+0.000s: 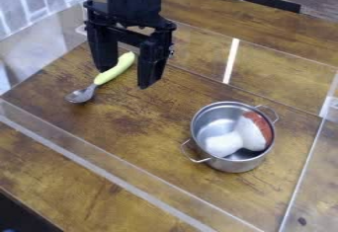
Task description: Remove the mushroom from the silver pot and put it on the table
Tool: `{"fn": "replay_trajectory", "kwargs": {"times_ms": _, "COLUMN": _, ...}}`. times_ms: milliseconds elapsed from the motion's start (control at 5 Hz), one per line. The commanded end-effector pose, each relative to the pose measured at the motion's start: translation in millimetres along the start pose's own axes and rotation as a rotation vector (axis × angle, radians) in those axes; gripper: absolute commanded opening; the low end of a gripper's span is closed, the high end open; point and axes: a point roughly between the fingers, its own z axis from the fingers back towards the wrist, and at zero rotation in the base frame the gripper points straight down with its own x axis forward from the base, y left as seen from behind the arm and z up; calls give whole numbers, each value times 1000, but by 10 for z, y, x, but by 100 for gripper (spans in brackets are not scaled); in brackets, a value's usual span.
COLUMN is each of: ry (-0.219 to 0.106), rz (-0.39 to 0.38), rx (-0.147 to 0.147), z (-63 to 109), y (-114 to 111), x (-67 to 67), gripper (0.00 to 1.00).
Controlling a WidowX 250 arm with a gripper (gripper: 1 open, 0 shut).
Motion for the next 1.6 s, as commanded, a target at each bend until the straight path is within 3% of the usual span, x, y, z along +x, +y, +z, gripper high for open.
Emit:
{"fn": "replay_trajectory", "kwargs": {"times_ms": 0, "ry": 30, "rz": -61, "rx": -1, "z": -120, "y": -36, "x": -19, "gripper": 100}}
{"fn": "replay_trajectory", "kwargs": {"times_ms": 200, "ry": 38, "rz": -97, "rx": -5, "z": -181, "y": -180, "x": 99, "gripper": 100}}
{"fn": "replay_trajectory", "kwargs": {"times_ms": 600, "ry": -3, "rz": -321, "rx": 30, "z": -376, "y": -674, "x": 410, "gripper": 100}}
{"fn": "replay_trajectory", "kwargs": {"times_ms": 1000, "ry": -32, "rz": -391, "rx": 69, "z": -681, "y": -1220, "x": 654, "gripper": 100}}
{"fn": "replay_trajectory", "kwargs": {"times_ms": 1200, "ry": -39, "rz": -455, "rx": 94, "z": -633, "y": -1223, "x": 747, "gripper": 100}}
{"fn": "replay_trajectory", "kwargs": {"times_ms": 1400, "ry": -41, "rz": -506, "rx": 89, "z": -772, "y": -1228, "x": 781, "gripper": 100}}
